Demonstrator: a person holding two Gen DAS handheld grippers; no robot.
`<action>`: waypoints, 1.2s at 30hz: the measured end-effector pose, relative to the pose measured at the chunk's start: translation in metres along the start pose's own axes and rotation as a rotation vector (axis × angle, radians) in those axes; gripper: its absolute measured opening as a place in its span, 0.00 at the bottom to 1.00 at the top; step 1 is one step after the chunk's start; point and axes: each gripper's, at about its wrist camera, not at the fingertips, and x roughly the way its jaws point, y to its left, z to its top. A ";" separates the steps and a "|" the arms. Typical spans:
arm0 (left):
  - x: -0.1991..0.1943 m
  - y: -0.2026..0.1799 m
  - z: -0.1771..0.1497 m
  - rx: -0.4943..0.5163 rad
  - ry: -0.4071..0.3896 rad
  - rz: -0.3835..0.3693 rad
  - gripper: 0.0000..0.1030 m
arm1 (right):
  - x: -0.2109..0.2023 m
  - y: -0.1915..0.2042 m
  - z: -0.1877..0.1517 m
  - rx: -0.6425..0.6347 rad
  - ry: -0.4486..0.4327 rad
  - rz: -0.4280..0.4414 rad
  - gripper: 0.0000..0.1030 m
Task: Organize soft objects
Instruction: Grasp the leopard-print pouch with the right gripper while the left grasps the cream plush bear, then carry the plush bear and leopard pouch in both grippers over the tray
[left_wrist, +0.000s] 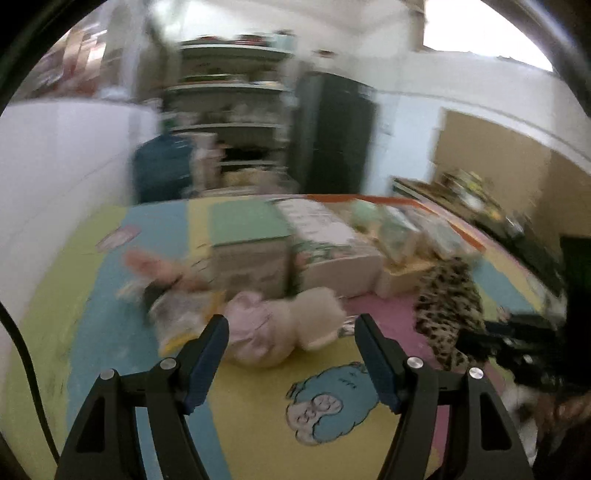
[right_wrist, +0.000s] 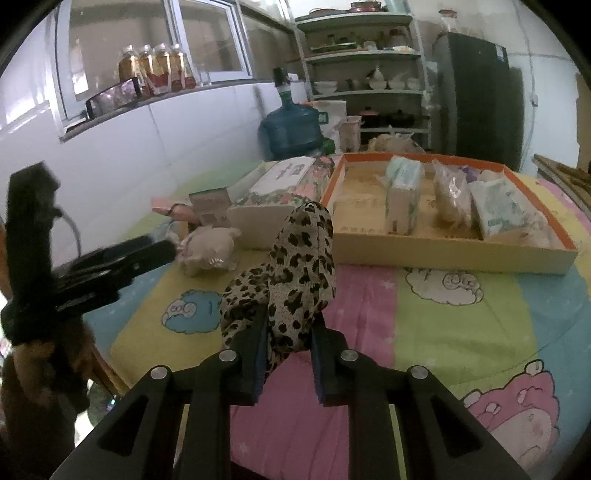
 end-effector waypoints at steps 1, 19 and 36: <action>0.002 -0.001 0.004 0.084 0.017 -0.065 0.68 | 0.001 -0.001 -0.001 0.004 0.002 0.002 0.21; 0.063 -0.003 0.013 0.607 0.258 -0.225 0.65 | -0.004 -0.033 -0.002 0.082 0.001 -0.027 0.23; 0.037 -0.001 0.009 0.465 0.169 -0.179 0.42 | 0.000 -0.032 -0.003 0.100 0.001 -0.013 0.23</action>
